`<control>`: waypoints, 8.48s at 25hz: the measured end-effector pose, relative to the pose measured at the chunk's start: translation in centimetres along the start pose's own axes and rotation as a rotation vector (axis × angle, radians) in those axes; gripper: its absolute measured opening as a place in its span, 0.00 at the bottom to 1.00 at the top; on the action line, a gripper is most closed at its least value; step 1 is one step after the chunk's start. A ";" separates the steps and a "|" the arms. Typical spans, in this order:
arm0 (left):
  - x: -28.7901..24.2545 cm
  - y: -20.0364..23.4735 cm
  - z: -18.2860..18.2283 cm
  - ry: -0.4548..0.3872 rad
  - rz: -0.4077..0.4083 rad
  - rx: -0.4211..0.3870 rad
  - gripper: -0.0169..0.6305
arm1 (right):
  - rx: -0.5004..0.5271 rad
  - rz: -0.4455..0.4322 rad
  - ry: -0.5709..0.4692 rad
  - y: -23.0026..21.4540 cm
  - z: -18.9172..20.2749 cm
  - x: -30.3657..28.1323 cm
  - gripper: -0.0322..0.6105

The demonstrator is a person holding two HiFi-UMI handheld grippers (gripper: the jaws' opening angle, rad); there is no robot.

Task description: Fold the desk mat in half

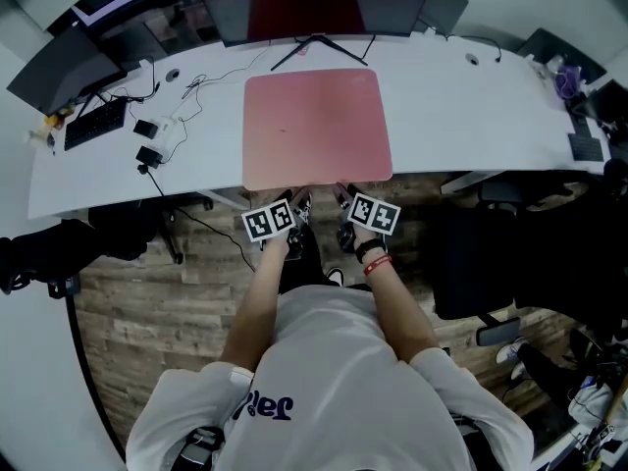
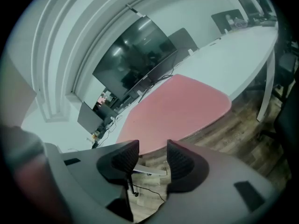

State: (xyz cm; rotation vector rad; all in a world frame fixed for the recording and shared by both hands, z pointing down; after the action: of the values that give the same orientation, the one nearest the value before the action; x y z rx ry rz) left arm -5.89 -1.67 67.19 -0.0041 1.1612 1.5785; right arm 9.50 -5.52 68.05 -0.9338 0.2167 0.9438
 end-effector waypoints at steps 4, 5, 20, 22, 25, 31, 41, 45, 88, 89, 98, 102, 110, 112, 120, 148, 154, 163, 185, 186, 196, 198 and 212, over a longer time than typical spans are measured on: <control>-1.0 1.4 0.3 0.016 0.005 0.076 0.37 | -0.078 -0.016 0.012 -0.4 0.6 -1.3 0.34; -1.3 1.7 0.4 0.020 0.008 0.098 0.37 | -0.097 -0.019 0.014 -0.5 0.7 -1.6 0.35; -3.6 4.6 -0.1 -0.001 0.062 0.375 0.38 | -0.271 -0.040 0.014 -1.7 1.0 -4.5 0.35; -3.8 4.7 -0.4 -0.006 0.063 0.390 0.38 | -0.283 -0.039 0.010 -1.8 0.9 -4.7 0.34; -4.1 5.0 -0.8 -0.018 0.053 0.405 0.38 | -0.301 -0.031 0.008 -2.0 0.8 -5.0 0.30; -3.8 5.0 -1.1 -0.028 0.026 0.410 0.31 | -0.312 0.001 0.006 -2.5 0.8 -4.8 0.21; -3.4 5.2 -1.2 -0.069 -0.014 0.450 0.13 | -0.331 -0.006 -0.011 -2.4 0.3 -4.3 0.13; -3.4 4.7 -1.7 -0.087 0.001 0.450 0.08 | -0.324 -0.016 -0.011 -2.2 -0.1 -4.3 0.10; -4.9 3.1 -5.9 -0.095 0.028 0.411 0.08 | -0.272 -0.042 -0.023 -1.1 -4.0 -6.1 0.10; -5.0 3.1 -6.1 -0.095 0.029 0.413 0.08 | -0.272 -0.041 -0.022 -1.0 -4.1 -6.2 0.10; -5.9 3.5 -7.3 -0.089 0.031 0.429 0.08 | -0.301 -0.046 -0.037 -0.7 -5.2 -7.5 0.10; -6.3 3.5 -7.9 -0.086 0.028 0.428 0.08 | -0.304 -0.046 -0.044 -0.6 -5.7 -8.0 0.10; -7.1 3.3 -8.9 -0.087 0.034 0.433 0.08 | -0.318 -0.050 -0.057 -0.6 -6.8 -8.7 0.10; -7.3 3.4 -9.1 -0.086 0.034 0.435 0.08 | -0.316 -0.047 -0.057 -0.6 -6.9 -9.0 0.10; -8.3 3.5 -10.4 -0.092 0.032 0.439 0.08 | -0.310 -0.044 -0.051 -0.6 -7.8 -10.0 0.10; -11.3 3.9 -13.7 -0.103 0.016 0.457 0.08 | -0.309 -0.046 -0.034 -1.0 -11.0 -13.4 0.10; -12.0 4.1 -14.6 -0.091 0.008 0.465 0.08 | -0.317 -0.035 -0.024 -1.1 -11.9 -14.4 0.10; -13.2 4.3 -15.8 -0.082 -0.008 0.480 0.08 | -0.345 -0.022 -0.016 -1.5 -13.0 -15.5 0.10; -15.3 4.4 -18.6 -0.061 -0.002 0.490 0.07 | -0.357 0.017 -0.018 -1.8 -15.4 -17.7 0.10; -15.4 4.4 -18.6 -0.060 -0.003 0.491 0.07 | -0.357 0.017 -0.019 -1.8 -15.4 -17.8 0.10; -15.9 4.4 -19.2 -0.056 0.004 0.497 0.07 | -0.362 0.018 -0.018 -1.8 -16.0 -18.3 0.10; -16.0 4.5 -19.4 -0.054 0.005 0.500 0.07 | -0.364 0.019 -0.016 -1.8 -16.1 -18.4 0.10; -17.2 4.6 -21.1 -0.031 0.019 0.510 0.07 | -0.374 0.039 -0.026 -1.8 -17.5 -19.7 0.10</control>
State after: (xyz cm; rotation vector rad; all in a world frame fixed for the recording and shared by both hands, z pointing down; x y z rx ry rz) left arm -14.34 -27.93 68.86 0.3650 1.5120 1.2553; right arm 2.97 -31.10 69.09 -1.2629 0.0355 1.0522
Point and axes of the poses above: the fingertips, and each gripper's own axes: x backward along the fingers, y to its left, z out of its underside, the point moved 3 cm from there along x, backward along the fingers, and after that the axes turned 5 degrees about x, right-handed, at the moved point
